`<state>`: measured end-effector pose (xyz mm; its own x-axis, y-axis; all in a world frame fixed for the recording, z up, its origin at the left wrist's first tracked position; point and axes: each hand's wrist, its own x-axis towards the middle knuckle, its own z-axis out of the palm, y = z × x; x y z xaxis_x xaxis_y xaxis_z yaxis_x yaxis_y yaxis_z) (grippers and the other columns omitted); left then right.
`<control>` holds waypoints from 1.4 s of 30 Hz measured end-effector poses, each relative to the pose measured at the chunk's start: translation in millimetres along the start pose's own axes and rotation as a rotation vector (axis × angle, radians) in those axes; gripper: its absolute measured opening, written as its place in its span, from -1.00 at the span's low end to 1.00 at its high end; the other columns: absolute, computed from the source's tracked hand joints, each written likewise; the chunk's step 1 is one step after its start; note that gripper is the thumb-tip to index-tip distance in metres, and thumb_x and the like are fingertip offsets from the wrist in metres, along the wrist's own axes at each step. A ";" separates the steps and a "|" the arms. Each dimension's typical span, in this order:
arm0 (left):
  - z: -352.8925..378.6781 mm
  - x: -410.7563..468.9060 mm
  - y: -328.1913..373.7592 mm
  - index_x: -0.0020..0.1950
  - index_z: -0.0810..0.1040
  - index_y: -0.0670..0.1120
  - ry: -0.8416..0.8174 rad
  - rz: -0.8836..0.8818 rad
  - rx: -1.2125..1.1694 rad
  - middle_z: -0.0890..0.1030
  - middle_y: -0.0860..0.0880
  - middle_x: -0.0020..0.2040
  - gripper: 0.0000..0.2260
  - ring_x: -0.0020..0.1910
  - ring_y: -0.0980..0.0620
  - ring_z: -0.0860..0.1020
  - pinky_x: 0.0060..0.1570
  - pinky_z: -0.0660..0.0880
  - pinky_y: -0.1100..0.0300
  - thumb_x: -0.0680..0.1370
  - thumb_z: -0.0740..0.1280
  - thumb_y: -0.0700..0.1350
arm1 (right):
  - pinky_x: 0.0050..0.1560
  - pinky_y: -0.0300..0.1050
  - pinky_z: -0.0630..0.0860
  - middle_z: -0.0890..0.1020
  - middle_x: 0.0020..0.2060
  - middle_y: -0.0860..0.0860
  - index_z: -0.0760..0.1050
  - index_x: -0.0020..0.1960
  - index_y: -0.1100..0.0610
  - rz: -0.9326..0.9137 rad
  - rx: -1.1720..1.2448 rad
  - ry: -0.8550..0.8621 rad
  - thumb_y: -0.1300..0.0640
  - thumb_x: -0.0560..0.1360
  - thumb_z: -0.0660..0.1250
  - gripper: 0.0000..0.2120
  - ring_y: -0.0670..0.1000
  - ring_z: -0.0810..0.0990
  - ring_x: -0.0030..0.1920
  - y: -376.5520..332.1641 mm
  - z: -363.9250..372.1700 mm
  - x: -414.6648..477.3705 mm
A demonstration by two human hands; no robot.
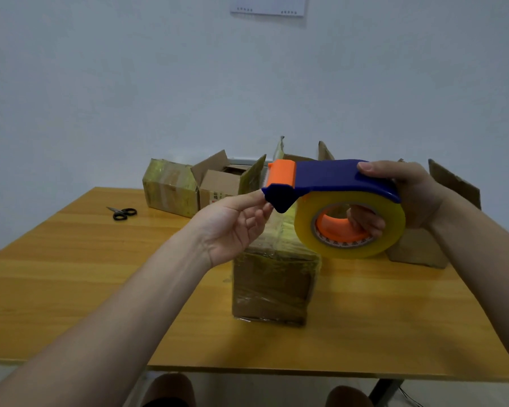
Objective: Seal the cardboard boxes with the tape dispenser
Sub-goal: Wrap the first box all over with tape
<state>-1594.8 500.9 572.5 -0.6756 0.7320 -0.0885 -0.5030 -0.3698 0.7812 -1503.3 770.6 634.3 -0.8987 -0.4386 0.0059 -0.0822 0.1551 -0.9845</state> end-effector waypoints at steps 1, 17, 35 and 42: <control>-1.1 0.6 3.7 0.08 0.66 -0.26 0.023 0.020 0.093 0.65 -0.11 -0.26 -0.79 -0.43 0.15 0.61 -0.46 0.53 0.39 0.48 0.44 -0.21 | -0.34 -0.09 0.60 0.60 -0.49 0.16 0.47 0.14 0.53 0.024 0.002 0.002 -0.24 0.43 0.47 -0.20 0.09 0.60 -0.49 -1.2 -1.0 -0.7; -19.2 0.4 35.4 -0.05 0.72 -0.25 0.260 0.079 0.476 0.71 -0.11 -0.26 -0.73 -0.39 0.15 0.65 -0.36 0.60 0.37 0.30 0.54 -0.17 | -0.34 0.00 0.61 0.60 -0.45 0.20 0.61 0.21 0.30 0.225 0.029 -0.021 -0.09 0.53 0.27 -0.50 0.11 0.59 -0.48 -12.4 -13.8 -14.4; -49.3 -20.5 17.6 -0.11 0.79 -0.07 0.288 0.052 0.865 0.76 -0.10 -0.12 -0.80 -0.23 0.10 0.71 -0.29 0.61 0.27 0.34 0.59 0.00 | -0.44 -0.13 0.57 0.65 -0.36 0.07 0.71 0.09 0.09 0.351 -0.131 -0.084 -0.30 0.30 0.57 -0.44 -0.02 0.56 -0.49 -24.2 11.2 -2.3; -51.3 -22.5 19.1 -0.10 0.79 -0.09 0.295 0.121 0.812 0.77 -0.11 -0.08 -0.81 -0.19 0.08 0.72 -0.26 0.62 0.27 0.35 0.59 -0.04 | -0.45 -0.12 0.57 0.64 -0.42 0.10 0.68 0.13 0.19 0.407 -0.154 -0.020 -0.23 0.32 0.56 -0.42 0.01 0.55 -0.52 -27.7 17.1 1.9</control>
<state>-1616.8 448.1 557.6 -0.8680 0.4946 -0.0450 0.0454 0.1693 0.9845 -1495.3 750.3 658.5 -0.8626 -0.3316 -0.3821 0.2121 0.4487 -0.8681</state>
